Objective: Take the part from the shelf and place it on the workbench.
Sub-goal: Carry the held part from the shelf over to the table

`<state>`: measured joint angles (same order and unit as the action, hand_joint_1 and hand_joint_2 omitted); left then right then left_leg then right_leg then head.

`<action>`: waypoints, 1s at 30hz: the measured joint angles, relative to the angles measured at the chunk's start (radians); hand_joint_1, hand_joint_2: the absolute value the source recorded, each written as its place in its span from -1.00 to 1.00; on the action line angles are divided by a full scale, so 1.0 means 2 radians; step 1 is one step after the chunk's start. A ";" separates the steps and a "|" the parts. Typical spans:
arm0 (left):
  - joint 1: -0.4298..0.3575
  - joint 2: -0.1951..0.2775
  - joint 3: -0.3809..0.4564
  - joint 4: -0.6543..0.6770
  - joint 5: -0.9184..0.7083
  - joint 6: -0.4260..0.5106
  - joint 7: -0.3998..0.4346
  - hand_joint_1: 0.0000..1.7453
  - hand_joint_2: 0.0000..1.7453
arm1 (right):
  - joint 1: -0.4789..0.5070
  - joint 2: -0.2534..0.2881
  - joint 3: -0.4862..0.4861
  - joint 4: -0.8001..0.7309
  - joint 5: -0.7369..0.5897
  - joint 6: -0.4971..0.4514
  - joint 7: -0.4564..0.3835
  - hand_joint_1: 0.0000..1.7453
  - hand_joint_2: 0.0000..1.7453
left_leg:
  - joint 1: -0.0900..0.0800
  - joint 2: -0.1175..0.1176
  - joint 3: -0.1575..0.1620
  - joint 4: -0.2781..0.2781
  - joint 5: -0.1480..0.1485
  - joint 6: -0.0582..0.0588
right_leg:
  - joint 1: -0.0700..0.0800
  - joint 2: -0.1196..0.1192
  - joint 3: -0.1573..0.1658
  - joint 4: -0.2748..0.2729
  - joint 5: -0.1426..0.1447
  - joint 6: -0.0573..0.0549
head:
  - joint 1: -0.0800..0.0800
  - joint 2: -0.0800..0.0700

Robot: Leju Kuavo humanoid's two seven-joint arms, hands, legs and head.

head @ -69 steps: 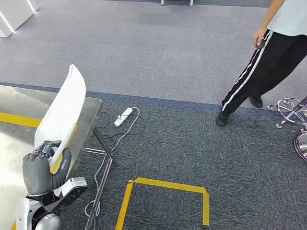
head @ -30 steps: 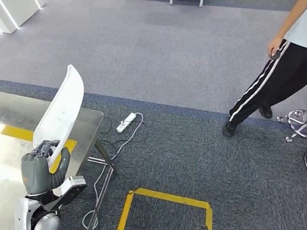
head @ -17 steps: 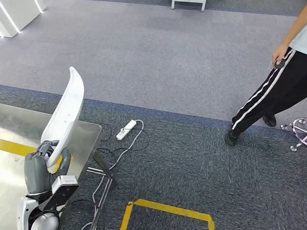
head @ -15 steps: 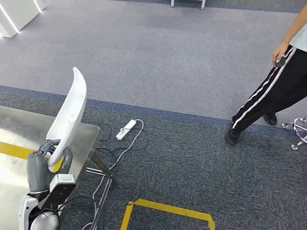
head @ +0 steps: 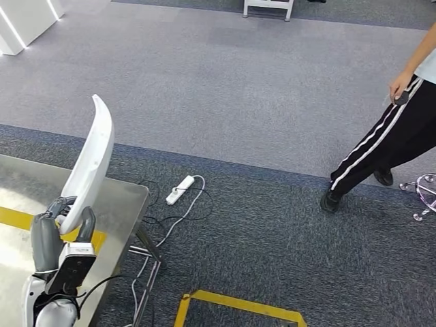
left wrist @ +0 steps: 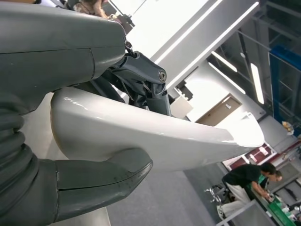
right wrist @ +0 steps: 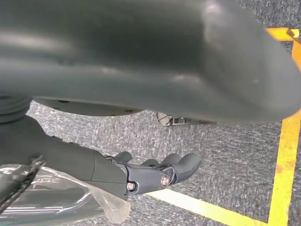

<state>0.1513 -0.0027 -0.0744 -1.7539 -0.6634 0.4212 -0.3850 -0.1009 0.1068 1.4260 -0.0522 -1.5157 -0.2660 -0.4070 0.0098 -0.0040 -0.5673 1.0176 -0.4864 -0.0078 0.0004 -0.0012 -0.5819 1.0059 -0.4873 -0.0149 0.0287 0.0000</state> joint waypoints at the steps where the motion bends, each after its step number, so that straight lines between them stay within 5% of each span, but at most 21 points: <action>1: 0.000 -0.001 0.001 0.000 0.000 0.000 0.000 1.00 1.00 | 0.000 0.000 0.000 0.000 0.000 0.000 0.000 -1.00 -1.00 | -0.001 0.000 0.000 0.000 0.000 0.001 | 0.000 0.000 0.002 -0.001 0.002 0.001 | 0.000 0.000; 10: 0.000 -0.004 0.002 0.000 -0.001 -0.001 0.000 1.00 1.00 | 0.000 0.000 0.001 0.000 0.000 0.000 0.000 -1.00 -1.00 | -0.004 0.000 -0.001 0.001 -0.002 0.007 | -0.003 0.001 0.007 -0.006 0.005 0.020 | 0.000 0.000; 23: -0.001 -0.005 0.003 0.000 -0.017 -0.005 0.004 1.00 1.00 | 0.000 0.000 0.018 0.000 0.005 -0.018 0.007 -1.00 -1.00 | -0.005 0.000 -0.001 0.002 -0.002 0.009 | -0.004 0.001 0.006 -0.006 0.006 0.023 | 0.000 0.000; 28: -0.001 -0.005 0.003 0.000 -0.020 -0.005 0.004 1.00 1.00 | -0.001 0.001 0.021 0.000 0.004 -0.018 0.008 -1.00 -1.00 | -0.007 0.000 0.001 -0.003 0.002 0.018 | -0.007 0.001 0.006 -0.007 0.006 0.030 | 0.000 0.000; 30: -0.002 -0.005 0.003 -0.001 -0.021 -0.005 0.005 1.00 1.00 | -0.001 0.001 0.021 0.000 0.004 -0.018 0.008 -1.00 -1.00 | -0.004 0.000 0.004 -0.010 0.006 0.023 | -0.007 0.001 -0.003 0.013 -0.009 0.031 | 0.001 0.000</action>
<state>0.1476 -0.0133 -0.0676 -1.7561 -0.7045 0.4120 -0.3755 -0.1038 0.1083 1.4686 -0.0520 -1.5077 -0.3028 -0.3920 0.0009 -0.0041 -0.5595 0.9983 -0.4738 0.0382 -0.0143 0.0002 -0.5888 1.0316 -0.5050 0.0473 0.0297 0.0000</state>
